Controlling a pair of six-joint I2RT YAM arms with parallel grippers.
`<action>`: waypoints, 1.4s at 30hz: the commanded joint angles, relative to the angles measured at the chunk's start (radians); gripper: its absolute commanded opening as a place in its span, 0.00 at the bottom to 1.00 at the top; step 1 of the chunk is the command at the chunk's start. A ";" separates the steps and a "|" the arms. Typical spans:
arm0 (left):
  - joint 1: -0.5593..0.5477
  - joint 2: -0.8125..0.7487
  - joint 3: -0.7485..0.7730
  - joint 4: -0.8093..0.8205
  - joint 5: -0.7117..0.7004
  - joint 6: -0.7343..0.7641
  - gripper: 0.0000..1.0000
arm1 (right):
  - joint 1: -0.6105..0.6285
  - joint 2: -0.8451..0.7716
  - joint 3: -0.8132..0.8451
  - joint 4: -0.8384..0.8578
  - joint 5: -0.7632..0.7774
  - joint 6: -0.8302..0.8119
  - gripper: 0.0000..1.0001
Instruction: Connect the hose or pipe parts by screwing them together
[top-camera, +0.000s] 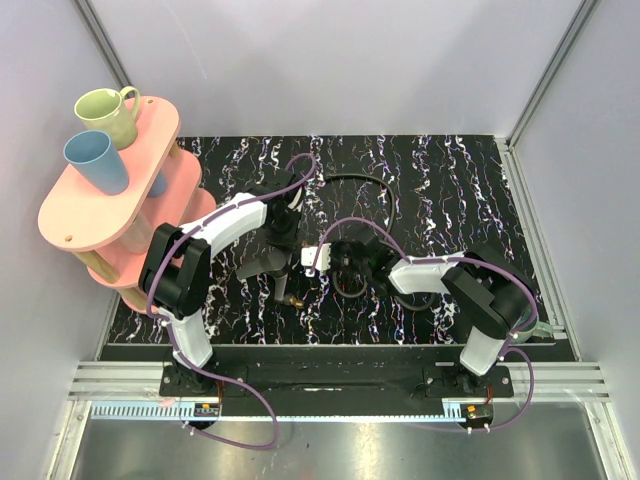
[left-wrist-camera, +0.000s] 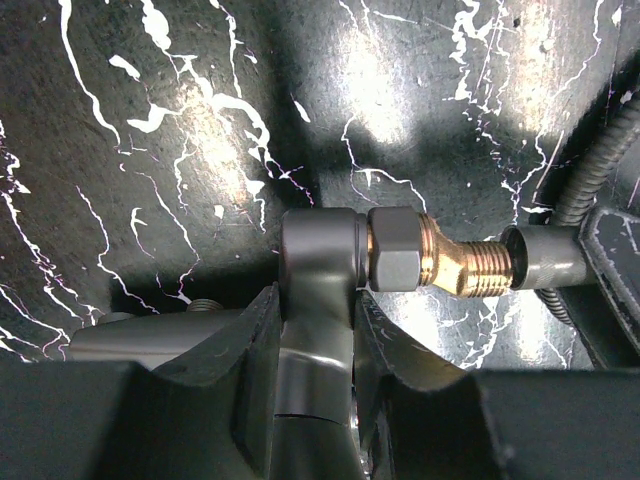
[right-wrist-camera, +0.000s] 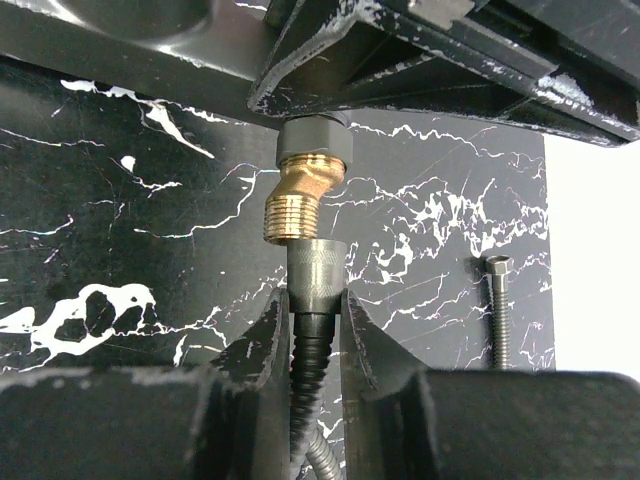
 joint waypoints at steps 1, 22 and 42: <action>-0.001 -0.050 0.014 0.024 0.026 -0.053 0.00 | 0.022 -0.020 -0.012 0.066 -0.003 0.046 0.00; -0.007 -0.071 0.005 0.027 0.102 -0.004 0.00 | 0.036 -0.002 0.022 0.080 -0.015 0.152 0.00; -0.034 -0.145 -0.047 0.113 0.244 0.023 0.00 | 0.038 -0.017 0.077 0.050 -0.072 0.341 0.00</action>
